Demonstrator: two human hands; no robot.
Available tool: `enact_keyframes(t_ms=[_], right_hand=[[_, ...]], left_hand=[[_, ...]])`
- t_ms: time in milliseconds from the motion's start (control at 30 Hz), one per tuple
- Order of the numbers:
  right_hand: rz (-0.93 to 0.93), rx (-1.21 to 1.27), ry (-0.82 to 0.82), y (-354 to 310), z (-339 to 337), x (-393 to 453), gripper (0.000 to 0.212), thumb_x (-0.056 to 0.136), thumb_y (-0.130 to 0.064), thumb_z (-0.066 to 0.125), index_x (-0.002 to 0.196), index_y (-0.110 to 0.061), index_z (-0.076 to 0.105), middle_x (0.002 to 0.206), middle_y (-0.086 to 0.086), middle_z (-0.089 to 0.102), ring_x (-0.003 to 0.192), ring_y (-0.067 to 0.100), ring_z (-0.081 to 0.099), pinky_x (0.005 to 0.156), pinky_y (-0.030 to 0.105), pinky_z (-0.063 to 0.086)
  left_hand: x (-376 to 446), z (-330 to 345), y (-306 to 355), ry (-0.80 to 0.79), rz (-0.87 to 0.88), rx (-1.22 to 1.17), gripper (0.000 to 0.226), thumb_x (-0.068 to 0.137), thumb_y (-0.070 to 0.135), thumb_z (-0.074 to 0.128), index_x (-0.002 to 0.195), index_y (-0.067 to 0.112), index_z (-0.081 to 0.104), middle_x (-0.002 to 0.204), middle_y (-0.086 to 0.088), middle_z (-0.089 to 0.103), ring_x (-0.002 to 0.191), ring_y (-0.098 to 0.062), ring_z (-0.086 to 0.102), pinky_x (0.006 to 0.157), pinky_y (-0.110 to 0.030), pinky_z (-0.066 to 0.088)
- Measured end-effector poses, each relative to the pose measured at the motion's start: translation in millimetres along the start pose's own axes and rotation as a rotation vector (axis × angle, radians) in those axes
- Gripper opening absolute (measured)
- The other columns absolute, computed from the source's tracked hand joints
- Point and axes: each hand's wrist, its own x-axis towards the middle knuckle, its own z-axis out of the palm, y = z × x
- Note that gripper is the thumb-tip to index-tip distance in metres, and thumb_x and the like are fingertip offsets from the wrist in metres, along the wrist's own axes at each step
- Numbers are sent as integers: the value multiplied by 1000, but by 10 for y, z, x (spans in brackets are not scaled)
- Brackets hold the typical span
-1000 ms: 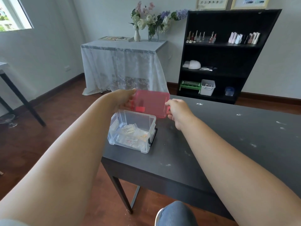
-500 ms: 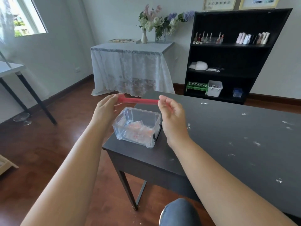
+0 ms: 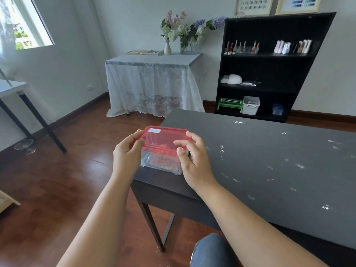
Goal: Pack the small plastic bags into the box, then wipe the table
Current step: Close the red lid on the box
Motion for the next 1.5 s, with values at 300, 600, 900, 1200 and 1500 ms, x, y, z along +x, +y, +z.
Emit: enact_keyframes(t_ms=[300,600,900,1200,1500], right_hand=[[-42,-94,7,47,-41,-82,23,98,-26,51,113,-18,66,141,4,38,131,8,35,104,12,28],[-112,-268,-113,74,-70,-143,37,92,-40,58,124,-23,60,149,2,30,138,10,27,99,4,15],[194,-87,59,45,-42,-159,41,89,-47,59,116,-18,49,119,2,45,105,12,51,84,14,40],[553,423,104,-56,-40,-71,50,77,-31,79,110,-31,41,100,-3,65,86,6,65,66,17,46],[533,397,254,-117,46,-15,73,83,-17,73,146,-16,36,113,-5,63,93,7,62,79,21,47]], left_hand=[[-46,52,-26,45,16,7,32,90,15,53,109,31,73,118,16,67,107,-1,62,95,-31,51],[-76,73,-140,41,35,-70,35,84,10,49,94,30,77,116,16,68,109,7,59,94,-22,45],[56,1,-297,-34,-317,76,36,69,67,52,97,44,51,107,2,65,102,-20,62,95,-48,48],[12,-25,-135,-59,-309,-216,41,80,35,71,118,20,63,105,-8,71,86,-17,72,72,-32,58],[12,65,-25,63,-323,-254,32,79,12,73,111,12,70,89,-3,76,75,-14,73,58,-21,55]])
